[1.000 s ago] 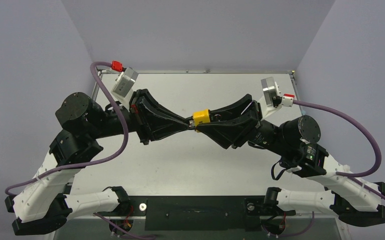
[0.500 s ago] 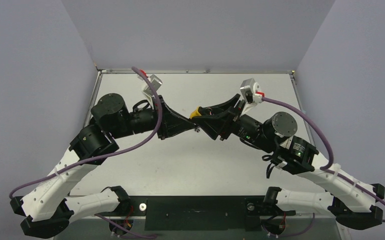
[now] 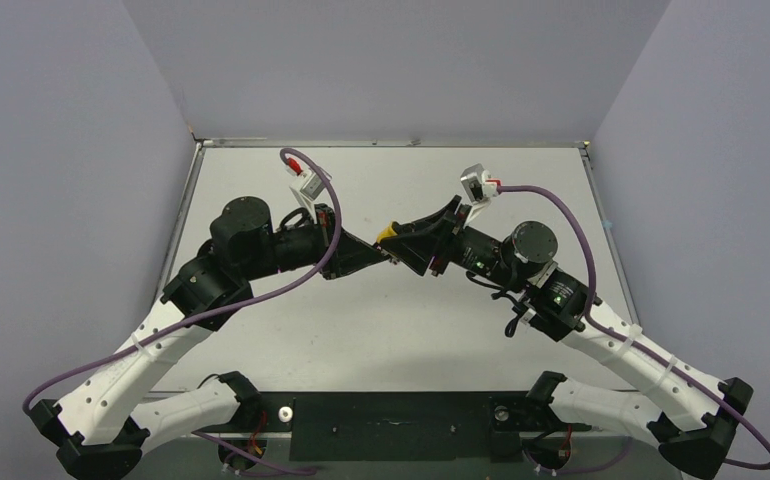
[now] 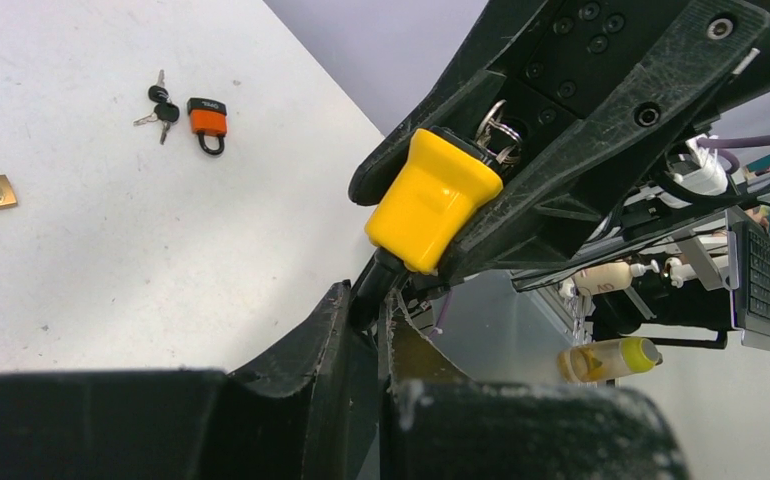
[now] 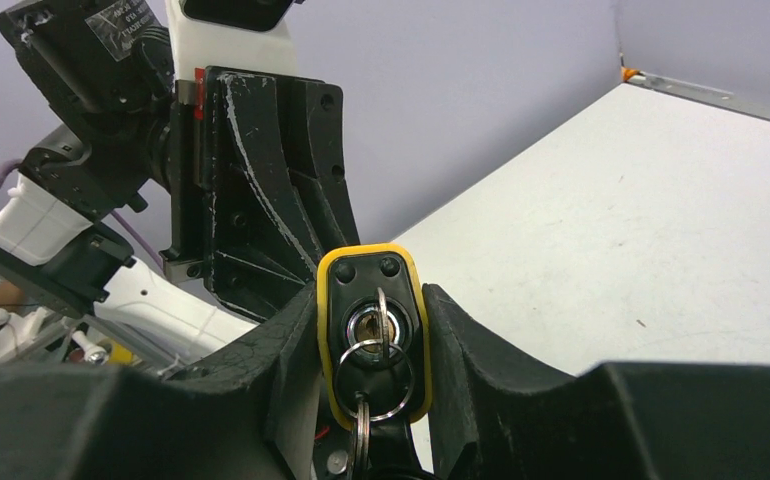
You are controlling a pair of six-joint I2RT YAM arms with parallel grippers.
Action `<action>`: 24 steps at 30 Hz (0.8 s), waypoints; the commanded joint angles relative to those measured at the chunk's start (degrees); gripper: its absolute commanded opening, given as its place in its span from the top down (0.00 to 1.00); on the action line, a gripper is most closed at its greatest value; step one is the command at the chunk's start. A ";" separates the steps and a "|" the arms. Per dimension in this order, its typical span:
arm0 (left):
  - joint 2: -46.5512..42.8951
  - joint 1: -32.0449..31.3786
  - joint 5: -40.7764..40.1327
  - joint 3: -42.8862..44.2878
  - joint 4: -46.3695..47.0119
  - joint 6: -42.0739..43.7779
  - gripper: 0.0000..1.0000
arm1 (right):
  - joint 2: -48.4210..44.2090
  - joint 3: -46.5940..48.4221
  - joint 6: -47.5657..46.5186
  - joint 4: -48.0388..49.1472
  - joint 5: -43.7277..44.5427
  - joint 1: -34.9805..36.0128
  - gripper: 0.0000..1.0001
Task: Lock with the key
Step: Lock the lock.
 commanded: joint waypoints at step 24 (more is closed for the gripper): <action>-1.78 0.12 -0.74 3.93 7.58 3.71 1.00 | -4.51 -14.51 17.80 20.07 -15.38 -14.05 0.31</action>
